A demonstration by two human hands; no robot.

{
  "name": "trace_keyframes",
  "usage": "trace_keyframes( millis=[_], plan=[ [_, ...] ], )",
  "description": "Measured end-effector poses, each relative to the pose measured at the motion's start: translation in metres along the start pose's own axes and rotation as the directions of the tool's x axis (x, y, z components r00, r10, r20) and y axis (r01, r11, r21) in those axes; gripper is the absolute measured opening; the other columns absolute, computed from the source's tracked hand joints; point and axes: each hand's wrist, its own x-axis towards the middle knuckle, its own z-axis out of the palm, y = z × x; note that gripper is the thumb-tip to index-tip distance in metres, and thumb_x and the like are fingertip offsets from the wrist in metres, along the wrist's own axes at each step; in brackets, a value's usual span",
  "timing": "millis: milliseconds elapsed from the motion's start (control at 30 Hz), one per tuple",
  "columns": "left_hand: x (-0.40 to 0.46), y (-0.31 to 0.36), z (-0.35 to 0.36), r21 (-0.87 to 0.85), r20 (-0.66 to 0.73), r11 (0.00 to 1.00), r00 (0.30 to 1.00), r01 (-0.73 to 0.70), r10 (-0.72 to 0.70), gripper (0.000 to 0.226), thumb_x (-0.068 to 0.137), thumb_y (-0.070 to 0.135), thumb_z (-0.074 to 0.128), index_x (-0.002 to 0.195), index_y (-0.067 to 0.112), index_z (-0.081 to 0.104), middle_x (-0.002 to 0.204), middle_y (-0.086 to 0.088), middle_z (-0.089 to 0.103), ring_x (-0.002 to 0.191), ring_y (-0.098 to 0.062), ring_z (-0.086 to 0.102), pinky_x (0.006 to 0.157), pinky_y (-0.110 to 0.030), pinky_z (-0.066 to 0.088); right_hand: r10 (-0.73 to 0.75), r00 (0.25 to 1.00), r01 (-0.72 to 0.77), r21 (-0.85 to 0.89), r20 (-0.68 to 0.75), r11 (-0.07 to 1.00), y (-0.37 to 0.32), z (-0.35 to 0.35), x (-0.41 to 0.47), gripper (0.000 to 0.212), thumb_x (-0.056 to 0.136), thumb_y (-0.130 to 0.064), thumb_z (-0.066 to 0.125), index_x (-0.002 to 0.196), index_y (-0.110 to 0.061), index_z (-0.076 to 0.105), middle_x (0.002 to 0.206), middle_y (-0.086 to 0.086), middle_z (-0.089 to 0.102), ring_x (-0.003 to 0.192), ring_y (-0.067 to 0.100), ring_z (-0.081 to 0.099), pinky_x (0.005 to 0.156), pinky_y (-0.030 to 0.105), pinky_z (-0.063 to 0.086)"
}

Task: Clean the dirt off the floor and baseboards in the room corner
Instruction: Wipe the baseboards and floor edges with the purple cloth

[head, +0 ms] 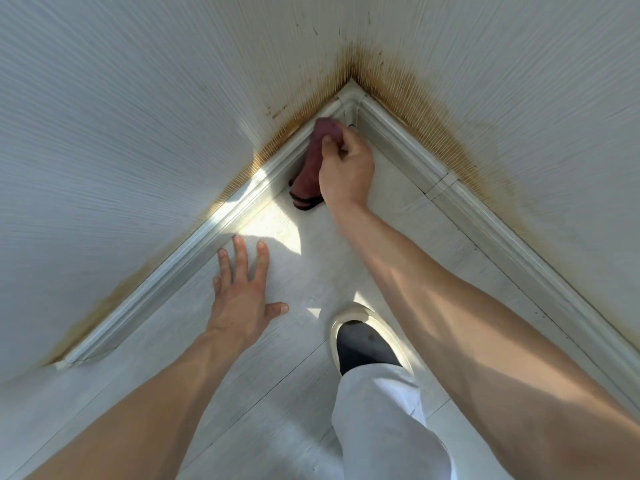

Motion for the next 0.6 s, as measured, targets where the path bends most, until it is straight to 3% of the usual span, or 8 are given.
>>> trace_keyframes(
  millis=[100, 200, 267, 333, 433, 533, 600],
  plan=[
    [0.000, 0.001, -0.002, 0.001, 0.007, 1.000, 1.000, 0.007, -0.007, 0.117, 0.092, 0.060, 0.062, 0.157, 0.025, -0.028, 0.160, -0.014, -0.042, 0.150, -0.045, -0.028, 0.125, -0.059, 0.011, 0.101, 0.990, -0.093, 0.087, -0.095, 0.992, -0.008, 0.001, 0.019, 0.023, 0.100, -0.011, 0.059, 0.115, -0.018, 0.074, 0.112, -0.004, 0.068, 0.105, 0.013, 0.064, 0.097, 0.029, 0.051],
    [0.000, 0.001, -0.002, 0.001, 0.011, 1.000, 1.000, 0.004, -0.004, 0.117, 0.092, 0.060, 0.062, 0.157, 0.025, -0.028, 0.159, -0.014, -0.043, 0.150, -0.045, -0.029, 0.125, -0.060, 0.011, 0.144, 0.988, -0.137, 0.127, -0.048, 0.982, -0.010, 0.015, -0.015, 0.026, 0.096, -0.025, 0.057, 0.116, -0.022, 0.074, 0.108, 0.001, 0.069, 0.099, 0.019, 0.069, 0.094, 0.043, 0.057],
    [0.001, 0.001, 0.001, -0.016, 0.021, 1.000, 1.000, 0.002, -0.001, 0.115, 0.092, 0.059, 0.062, 0.158, 0.026, -0.026, 0.159, -0.013, -0.044, 0.149, -0.045, -0.030, 0.125, -0.062, 0.011, 0.134, 0.984, -0.151, 0.143, 0.121, 0.978, 0.001, 0.022, -0.051, 0.029, 0.094, -0.030, 0.056, 0.114, -0.021, 0.074, 0.094, 0.003, 0.070, 0.085, 0.011, 0.072, 0.086, 0.034, 0.060],
    [0.002, -0.002, 0.002, -0.029, 0.020, 1.000, 1.000, -0.009, 0.009, 0.111, 0.093, 0.057, 0.063, 0.161, 0.026, -0.020, 0.159, -0.013, -0.044, 0.149, -0.044, -0.031, 0.125, -0.062, 0.009, 0.125, 0.956, -0.140, 0.039, 0.267, 0.989, 0.003, 0.018, -0.073, 0.023, 0.099, -0.017, 0.059, 0.117, -0.014, 0.074, 0.094, 0.001, 0.072, 0.088, 0.005, 0.071, 0.085, 0.020, 0.055],
    [0.002, -0.003, 0.003, -0.022, 0.011, 1.000, 1.000, -0.003, 0.004, 0.114, 0.092, 0.060, 0.062, 0.159, 0.027, -0.025, 0.159, -0.012, -0.044, 0.149, -0.043, -0.032, 0.125, -0.061, 0.009, 0.163, 0.977, -0.180, 0.115, 0.140, 0.977, 0.006, 0.015, -0.045, 0.019, 0.098, -0.008, 0.063, 0.104, -0.020, 0.077, 0.092, -0.008, 0.074, 0.087, 0.004, 0.068, 0.087, 0.023, 0.055],
    [0.001, -0.003, 0.004, -0.016, 0.002, 1.000, 1.000, 0.001, -0.001, 0.117, 0.091, 0.062, 0.061, 0.156, 0.028, -0.030, 0.158, -0.010, -0.046, 0.150, -0.042, -0.032, 0.125, -0.060, 0.009, 0.306, 0.951, -0.285, 0.246, -0.051, 0.926, 0.000, 0.011, 0.005, 0.026, 0.101, -0.014, 0.062, 0.125, -0.015, 0.073, 0.119, 0.001, 0.072, 0.109, 0.017, 0.068, 0.102, 0.038, 0.055],
    [0.002, -0.003, 0.004, -0.015, 0.011, 1.000, 1.000, -0.002, 0.002, 0.117, 0.091, 0.063, 0.060, 0.156, 0.028, -0.032, 0.157, -0.009, -0.048, 0.149, -0.041, -0.033, 0.125, -0.059, 0.009, 0.311, 0.949, -0.292, 0.240, -0.048, 0.926, 0.001, 0.010, 0.012, 0.029, 0.102, -0.018, 0.062, 0.130, -0.016, 0.070, 0.126, 0.001, 0.068, 0.114, 0.020, 0.065, 0.104, 0.039, 0.054]
  ],
)
